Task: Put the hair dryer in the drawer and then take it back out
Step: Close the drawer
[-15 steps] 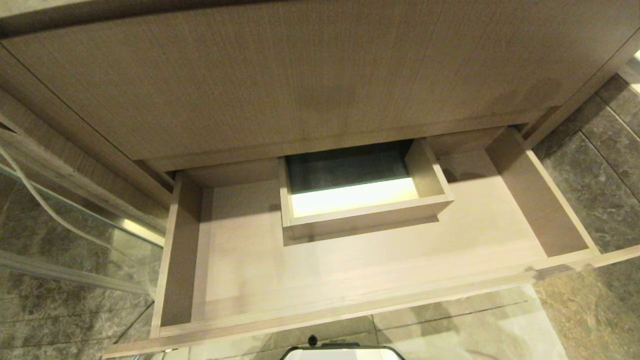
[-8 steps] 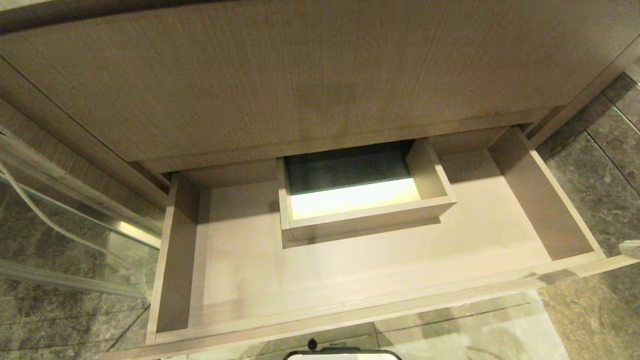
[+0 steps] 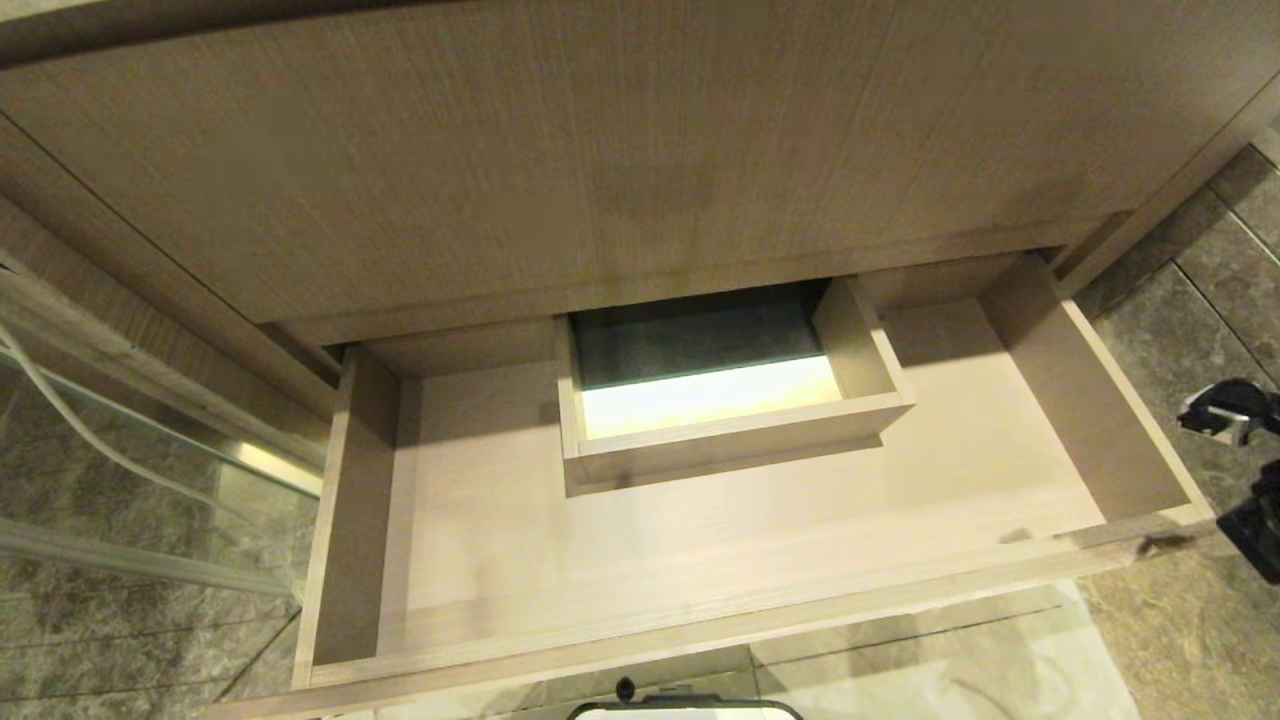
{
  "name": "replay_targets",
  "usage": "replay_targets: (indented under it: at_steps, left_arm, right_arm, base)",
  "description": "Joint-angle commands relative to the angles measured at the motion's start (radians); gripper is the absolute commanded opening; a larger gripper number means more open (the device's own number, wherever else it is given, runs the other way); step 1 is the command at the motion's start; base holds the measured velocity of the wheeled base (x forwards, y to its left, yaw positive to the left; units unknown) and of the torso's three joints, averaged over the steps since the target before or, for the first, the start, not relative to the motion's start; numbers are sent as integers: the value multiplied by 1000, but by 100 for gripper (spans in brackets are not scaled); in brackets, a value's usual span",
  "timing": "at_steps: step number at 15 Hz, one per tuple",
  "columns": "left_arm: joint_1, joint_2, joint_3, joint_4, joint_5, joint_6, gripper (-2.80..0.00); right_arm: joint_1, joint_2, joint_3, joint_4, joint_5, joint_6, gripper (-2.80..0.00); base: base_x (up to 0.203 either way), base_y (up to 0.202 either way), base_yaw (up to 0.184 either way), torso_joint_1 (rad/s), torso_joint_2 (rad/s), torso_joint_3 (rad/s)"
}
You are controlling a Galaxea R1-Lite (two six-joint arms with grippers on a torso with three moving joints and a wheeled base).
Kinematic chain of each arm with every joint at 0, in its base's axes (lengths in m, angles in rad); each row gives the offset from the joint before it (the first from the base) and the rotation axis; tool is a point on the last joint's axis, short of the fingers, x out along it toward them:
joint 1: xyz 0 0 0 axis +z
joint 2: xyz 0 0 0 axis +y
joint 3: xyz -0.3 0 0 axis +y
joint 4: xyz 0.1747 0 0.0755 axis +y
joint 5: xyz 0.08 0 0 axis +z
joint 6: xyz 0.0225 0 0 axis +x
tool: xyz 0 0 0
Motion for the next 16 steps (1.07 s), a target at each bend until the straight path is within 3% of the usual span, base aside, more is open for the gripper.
replay_targets:
  at_steps: [1, 4, 11, 14, 16]
  left_arm:
    - [0, 0, 0, 0, 1, 0, -280]
    - [0, 0, 0, 0, -1, 0, -280]
    - [0, 0, 0, 0, 1, 0, -280]
    - [0, 0, 0, 0, -1, 0, -280]
    - [0, 0, 0, 0, -1, 0, -280]
  right_arm:
    - [20, 164, -33, 12, -21, -8, -280]
    - [55, 218, -49, 15, -126, -9, -280]
    - [56, 246, -103, -72, -121, 1, -280]
    - [64, 260, -169, -285, -80, 44, -280]
    - [98, 289, -197, -492, -53, 128, -280]
  base:
    - [0, 0, 0, 27, 5, -2]
    - [0, 0, 0, 0, 0, 0]
    - [0, 0, 0, 0, 0, 0]
    - [0, 0, 0, 0, 0, 0]
    - [0, 0, 0, 0, 0, 0]
